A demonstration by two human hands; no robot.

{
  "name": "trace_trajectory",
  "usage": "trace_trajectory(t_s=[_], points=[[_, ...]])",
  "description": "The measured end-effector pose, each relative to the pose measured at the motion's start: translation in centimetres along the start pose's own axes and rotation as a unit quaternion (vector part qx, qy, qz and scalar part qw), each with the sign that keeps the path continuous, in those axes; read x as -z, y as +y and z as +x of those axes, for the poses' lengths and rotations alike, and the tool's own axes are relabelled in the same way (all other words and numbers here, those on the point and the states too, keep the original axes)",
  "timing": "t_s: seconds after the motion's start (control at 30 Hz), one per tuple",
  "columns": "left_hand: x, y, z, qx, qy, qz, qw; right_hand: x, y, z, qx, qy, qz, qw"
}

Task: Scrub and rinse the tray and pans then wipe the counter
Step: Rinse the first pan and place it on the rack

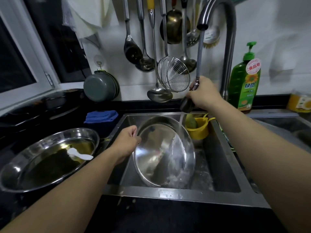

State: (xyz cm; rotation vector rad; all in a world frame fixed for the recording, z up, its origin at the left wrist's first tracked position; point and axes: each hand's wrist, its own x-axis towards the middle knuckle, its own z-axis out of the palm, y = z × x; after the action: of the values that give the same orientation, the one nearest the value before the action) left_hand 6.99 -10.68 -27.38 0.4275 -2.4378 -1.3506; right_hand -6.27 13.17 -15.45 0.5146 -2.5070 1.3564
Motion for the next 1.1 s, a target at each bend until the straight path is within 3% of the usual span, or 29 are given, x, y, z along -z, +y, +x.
trace_trajectory(t_s=[0.17, 0.33, 0.4, 0.5, 0.57, 0.8, 0.93, 1.1], points=[[0.0, 1.9, -0.4, -0.093, -0.030, 0.134, 0.986, -1.9, -1.2, 0.1, -0.011, -0.023, 0.109, 0.994], [2.0, 5.0, 1.2, -0.235, -0.021, 0.313, 0.920, 0.2, -1.0, -0.1, -0.029, -0.080, 0.080, 0.993], [2.9, 6.1, 1.8, -0.293, -0.005, 0.403, 0.867, 1.8, -0.6, -0.2, -0.026, -0.083, 0.013, 0.996], [4.0, 7.4, 2.3, -0.433, 0.045, 0.520, 0.735, 3.6, -0.4, -0.7, -0.026, -0.082, -0.033, 0.996], [4.8, 7.4, 2.7, -0.469, 0.069, 0.549, 0.688, 4.0, -0.5, -0.9, -0.032, -0.104, -0.014, 0.994], [4.3, 4.7, 4.0, -0.413, 0.063, 0.627, 0.658, 4.0, -1.6, -2.3, -0.051, -0.164, 0.090, 0.981], [3.9, 3.2, 4.0, -0.457, 0.058, 0.602, 0.652, 3.0, -2.6, -3.3, -0.060, -0.204, 0.189, 0.959], [2.3, 3.4, 4.3, -0.532, 0.051, 0.554, 0.638, 0.6, -3.7, -3.1, -0.057, -0.173, 0.238, 0.954]])
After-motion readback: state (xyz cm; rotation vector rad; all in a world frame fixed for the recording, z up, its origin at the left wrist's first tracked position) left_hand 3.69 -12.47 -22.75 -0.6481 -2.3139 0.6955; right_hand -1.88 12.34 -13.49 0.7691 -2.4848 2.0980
